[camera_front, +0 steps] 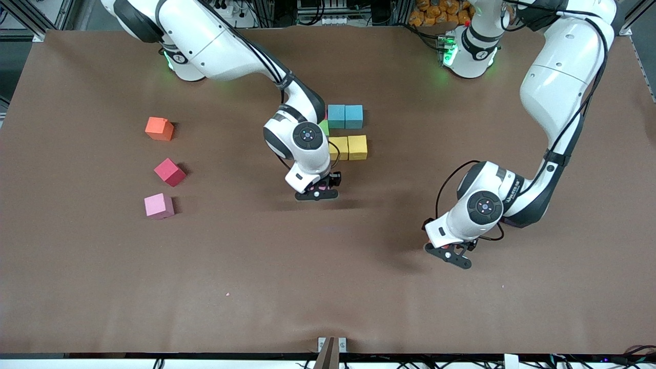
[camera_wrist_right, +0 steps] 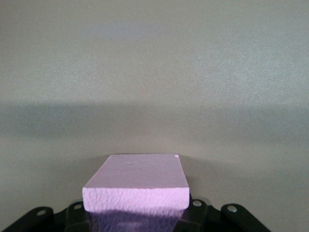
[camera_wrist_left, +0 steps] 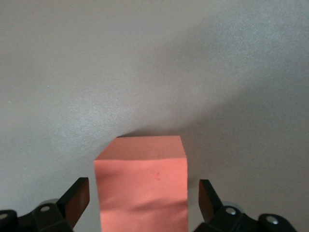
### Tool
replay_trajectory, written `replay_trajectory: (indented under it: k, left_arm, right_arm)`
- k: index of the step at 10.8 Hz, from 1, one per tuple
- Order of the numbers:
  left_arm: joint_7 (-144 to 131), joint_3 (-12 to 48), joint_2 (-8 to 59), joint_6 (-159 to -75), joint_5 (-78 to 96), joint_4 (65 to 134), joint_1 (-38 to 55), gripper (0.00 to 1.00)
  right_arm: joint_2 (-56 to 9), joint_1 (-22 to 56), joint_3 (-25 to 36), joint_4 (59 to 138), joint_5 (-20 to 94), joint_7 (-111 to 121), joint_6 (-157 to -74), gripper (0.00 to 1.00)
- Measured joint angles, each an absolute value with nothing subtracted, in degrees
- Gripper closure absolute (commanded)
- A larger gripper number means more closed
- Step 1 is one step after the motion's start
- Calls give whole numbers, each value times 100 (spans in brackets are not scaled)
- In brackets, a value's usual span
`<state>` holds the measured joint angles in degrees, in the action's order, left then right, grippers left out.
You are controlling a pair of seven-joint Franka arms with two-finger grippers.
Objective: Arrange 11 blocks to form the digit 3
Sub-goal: 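Grasp the orange-red block with the left gripper while the right gripper opens, then carry orange-red to the pattern with the left gripper while the right gripper withdraws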
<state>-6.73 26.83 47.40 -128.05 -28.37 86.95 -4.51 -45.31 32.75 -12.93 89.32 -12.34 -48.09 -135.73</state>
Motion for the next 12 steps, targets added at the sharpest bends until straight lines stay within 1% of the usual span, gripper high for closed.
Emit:
replay_trajectory:
  k: [1,2,3,4,5,8,10,12]
  left_arm:
    - [-673,2683,4765,-12830,-2788,8695,-451,19]
    - [-656,2683,4785,-12840,-2780,8696,-451,27]
    - [-597,2683,4791,-12849,-2779,8695,-452,44]
    - [-537,2683,4791,-12860,-2777,8693,-457,56]
    - [-505,2683,4790,-12865,-2777,8690,-470,58]
    - [-297,2703,4730,-12745,-2776,8650,-529,59]
    - [40,2855,4563,-12586,-2775,8777,-553,58]
    - [86,3112,4236,-12561,-2775,9163,-523,56]
  right_arm:
    - [-4531,3276,-1294,8932,-1233,-4811,-13571,0]
    - [-4531,3276,-1294,8932,-1230,-4817,-13568,0]
    - [-4533,3278,-1295,8935,-1228,-4820,-13553,0]
    - [-4532,3280,-1295,8933,-1228,-4820,-13551,0]
    - [-4530,3279,-1294,8918,-1228,-4820,-13525,0]
    - [-4355,3260,-1272,8764,-1199,-4819,-13264,0]
    - [-3886,3211,-1244,8684,-1079,-4824,-13095,0]
    - [-3234,2944,-1223,8679,-987,-4772,-12582,0]
